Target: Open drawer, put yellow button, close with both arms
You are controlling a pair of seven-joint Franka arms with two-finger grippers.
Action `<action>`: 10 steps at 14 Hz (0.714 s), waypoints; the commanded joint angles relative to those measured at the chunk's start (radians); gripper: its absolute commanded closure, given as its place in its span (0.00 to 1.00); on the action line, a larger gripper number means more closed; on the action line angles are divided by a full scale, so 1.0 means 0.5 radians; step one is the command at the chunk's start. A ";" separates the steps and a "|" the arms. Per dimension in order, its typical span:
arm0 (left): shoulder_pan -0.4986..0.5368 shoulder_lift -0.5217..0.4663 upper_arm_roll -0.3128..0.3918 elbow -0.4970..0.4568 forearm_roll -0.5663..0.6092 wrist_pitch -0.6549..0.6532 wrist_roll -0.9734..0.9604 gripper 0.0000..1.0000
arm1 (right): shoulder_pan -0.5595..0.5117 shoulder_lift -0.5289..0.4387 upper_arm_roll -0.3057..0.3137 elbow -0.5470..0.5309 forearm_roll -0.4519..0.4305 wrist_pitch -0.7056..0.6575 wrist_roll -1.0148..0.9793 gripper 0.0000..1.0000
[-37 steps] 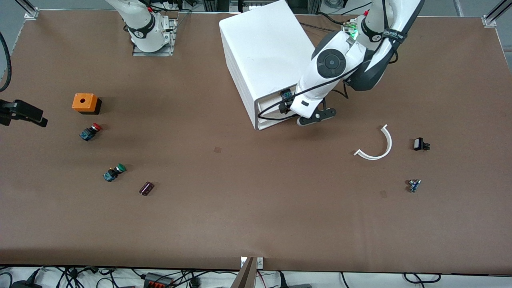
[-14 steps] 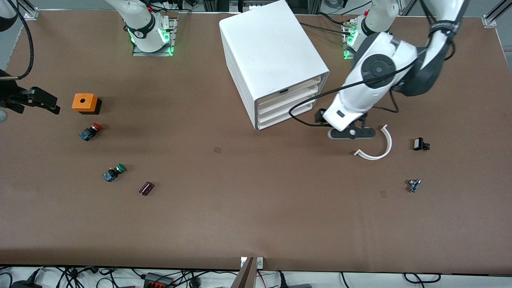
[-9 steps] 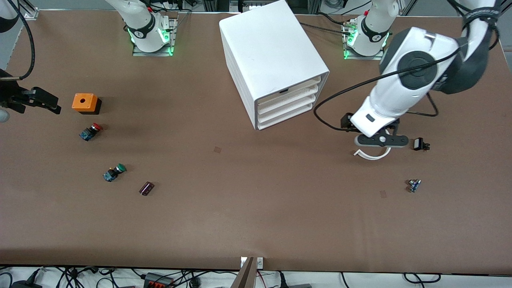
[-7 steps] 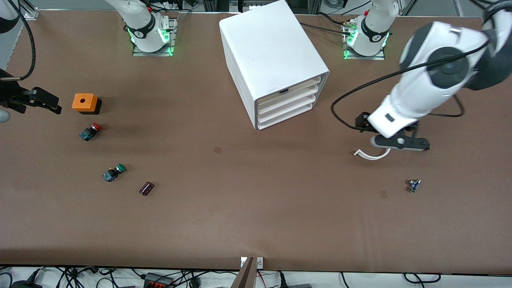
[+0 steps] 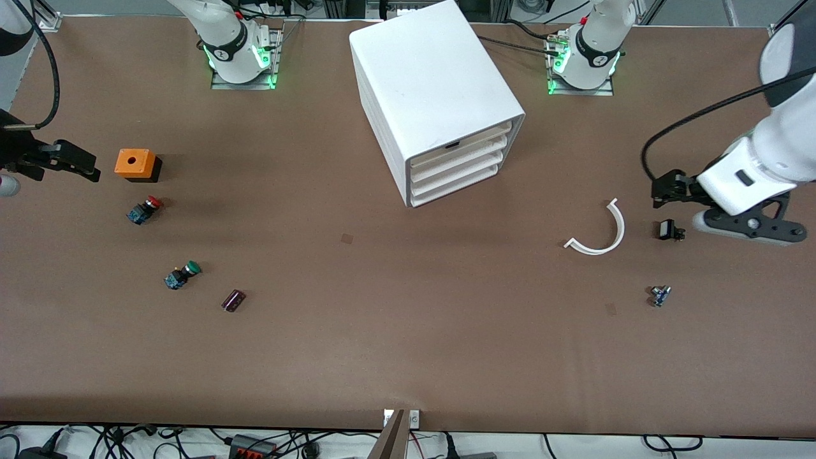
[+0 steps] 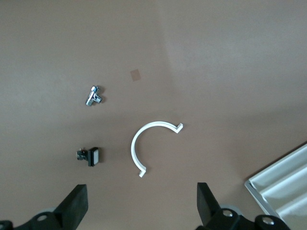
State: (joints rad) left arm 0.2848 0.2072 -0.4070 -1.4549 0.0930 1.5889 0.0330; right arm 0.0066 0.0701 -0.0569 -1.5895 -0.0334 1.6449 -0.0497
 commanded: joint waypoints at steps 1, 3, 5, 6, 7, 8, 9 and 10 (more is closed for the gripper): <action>-0.348 -0.276 0.429 -0.222 -0.103 0.010 0.087 0.00 | 0.005 -0.039 0.006 -0.067 -0.016 0.027 0.004 0.00; -0.443 -0.423 0.522 -0.409 -0.118 0.165 0.078 0.00 | 0.005 -0.042 0.006 -0.067 -0.016 0.030 0.004 0.00; -0.566 -0.457 0.636 -0.489 -0.225 0.264 0.060 0.00 | 0.008 -0.045 0.006 -0.067 -0.016 0.018 0.001 0.00; -0.573 -0.454 0.667 -0.489 -0.226 0.286 0.048 0.00 | 0.008 -0.045 0.006 -0.067 -0.016 0.017 0.001 0.00; -0.579 -0.454 0.685 -0.493 -0.226 0.304 0.045 0.00 | 0.005 -0.045 0.006 -0.067 -0.016 0.014 0.001 0.00; -0.585 -0.454 0.691 -0.493 -0.217 0.301 0.048 0.00 | 0.005 -0.045 0.006 -0.067 -0.016 0.014 0.001 0.00; -0.588 -0.457 0.691 -0.493 -0.211 0.289 0.054 0.00 | 0.005 -0.045 0.006 -0.067 -0.016 0.017 0.001 0.00; -0.597 -0.457 0.691 -0.490 -0.207 0.268 0.057 0.00 | 0.005 -0.045 0.006 -0.067 -0.016 0.027 0.001 0.00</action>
State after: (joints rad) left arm 0.0119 0.0051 -0.0834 -1.6741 0.0017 1.7187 0.0493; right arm 0.0070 0.0701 -0.0567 -1.5979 -0.0334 1.6460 -0.0497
